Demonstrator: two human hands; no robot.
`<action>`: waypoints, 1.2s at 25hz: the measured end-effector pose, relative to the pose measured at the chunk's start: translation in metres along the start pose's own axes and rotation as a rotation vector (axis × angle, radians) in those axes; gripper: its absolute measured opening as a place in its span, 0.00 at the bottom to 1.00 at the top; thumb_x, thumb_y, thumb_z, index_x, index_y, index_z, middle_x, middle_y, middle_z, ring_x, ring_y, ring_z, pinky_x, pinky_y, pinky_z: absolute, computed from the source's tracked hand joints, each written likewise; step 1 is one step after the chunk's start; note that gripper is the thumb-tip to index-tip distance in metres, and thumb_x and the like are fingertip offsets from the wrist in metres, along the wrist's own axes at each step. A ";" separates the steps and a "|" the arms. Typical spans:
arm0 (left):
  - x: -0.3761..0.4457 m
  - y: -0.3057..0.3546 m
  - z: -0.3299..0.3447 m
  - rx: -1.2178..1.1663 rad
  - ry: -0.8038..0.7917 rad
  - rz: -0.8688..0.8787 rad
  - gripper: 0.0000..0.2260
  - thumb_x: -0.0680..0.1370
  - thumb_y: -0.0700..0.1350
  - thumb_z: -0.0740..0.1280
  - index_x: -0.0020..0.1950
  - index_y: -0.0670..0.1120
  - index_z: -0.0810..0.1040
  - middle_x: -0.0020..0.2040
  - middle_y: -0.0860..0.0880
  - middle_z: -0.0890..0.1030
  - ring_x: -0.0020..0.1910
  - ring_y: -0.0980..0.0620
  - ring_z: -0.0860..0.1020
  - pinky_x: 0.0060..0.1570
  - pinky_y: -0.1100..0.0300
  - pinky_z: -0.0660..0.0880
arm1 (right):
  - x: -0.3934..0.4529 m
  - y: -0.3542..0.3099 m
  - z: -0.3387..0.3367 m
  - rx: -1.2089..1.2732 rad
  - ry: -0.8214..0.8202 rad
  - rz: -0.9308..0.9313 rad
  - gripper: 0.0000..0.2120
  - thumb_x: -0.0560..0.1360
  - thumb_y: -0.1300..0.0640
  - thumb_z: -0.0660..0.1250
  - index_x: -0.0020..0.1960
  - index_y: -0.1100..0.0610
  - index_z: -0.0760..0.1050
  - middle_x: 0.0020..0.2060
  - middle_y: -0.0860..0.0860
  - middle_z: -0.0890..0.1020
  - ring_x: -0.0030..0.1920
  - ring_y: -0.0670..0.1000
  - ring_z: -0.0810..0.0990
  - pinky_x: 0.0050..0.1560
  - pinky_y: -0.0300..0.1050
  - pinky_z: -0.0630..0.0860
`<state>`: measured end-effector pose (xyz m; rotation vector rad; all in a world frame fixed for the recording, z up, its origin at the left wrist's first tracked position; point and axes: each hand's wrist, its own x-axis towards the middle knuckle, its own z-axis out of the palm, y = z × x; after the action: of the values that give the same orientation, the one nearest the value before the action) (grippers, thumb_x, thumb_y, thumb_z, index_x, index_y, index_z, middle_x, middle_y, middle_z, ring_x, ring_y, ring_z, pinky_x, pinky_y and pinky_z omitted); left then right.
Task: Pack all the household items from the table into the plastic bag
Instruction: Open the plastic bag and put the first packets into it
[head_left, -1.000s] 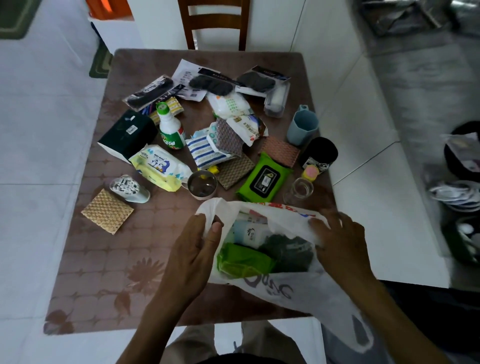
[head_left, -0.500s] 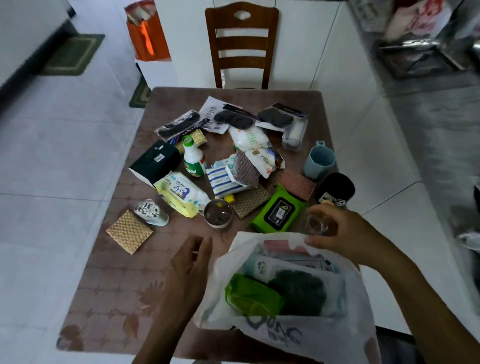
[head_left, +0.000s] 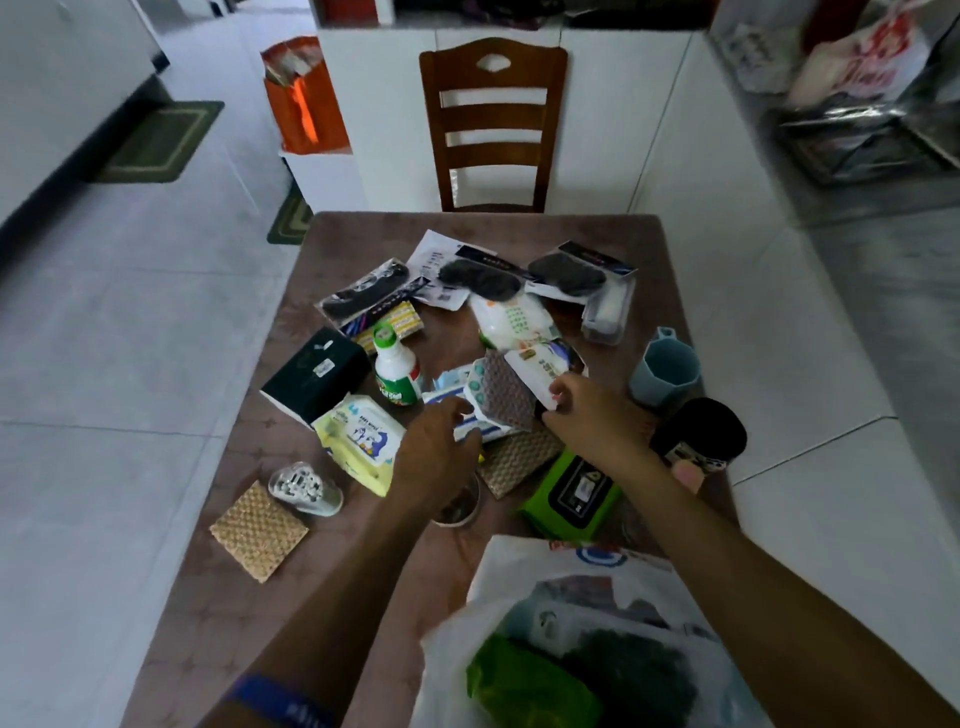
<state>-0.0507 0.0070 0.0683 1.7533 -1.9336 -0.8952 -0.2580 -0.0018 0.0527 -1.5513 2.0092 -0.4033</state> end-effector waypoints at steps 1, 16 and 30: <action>0.011 -0.002 0.005 -0.014 -0.010 0.022 0.13 0.77 0.42 0.68 0.61 0.43 0.77 0.57 0.44 0.80 0.56 0.45 0.78 0.56 0.51 0.74 | 0.019 0.006 0.011 -0.069 0.036 0.052 0.20 0.73 0.49 0.67 0.63 0.52 0.71 0.58 0.53 0.80 0.55 0.57 0.79 0.46 0.44 0.71; 0.020 0.052 -0.019 -0.348 -0.207 0.192 0.39 0.67 0.51 0.78 0.74 0.50 0.64 0.68 0.50 0.75 0.66 0.53 0.73 0.63 0.54 0.72 | -0.037 0.009 -0.069 0.892 0.010 -0.146 0.06 0.78 0.51 0.62 0.49 0.47 0.78 0.44 0.45 0.84 0.42 0.43 0.83 0.37 0.38 0.78; -0.134 0.046 0.031 0.223 -0.210 0.587 0.08 0.78 0.48 0.65 0.44 0.47 0.81 0.41 0.49 0.82 0.40 0.49 0.79 0.41 0.52 0.77 | -0.244 0.097 -0.066 0.773 -0.122 0.068 0.25 0.67 0.54 0.77 0.60 0.37 0.77 0.55 0.42 0.84 0.55 0.46 0.83 0.50 0.43 0.81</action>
<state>-0.0849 0.1457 0.0950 1.1022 -2.5670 -0.6833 -0.3316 0.2513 0.1124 -0.9873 1.5257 -0.9021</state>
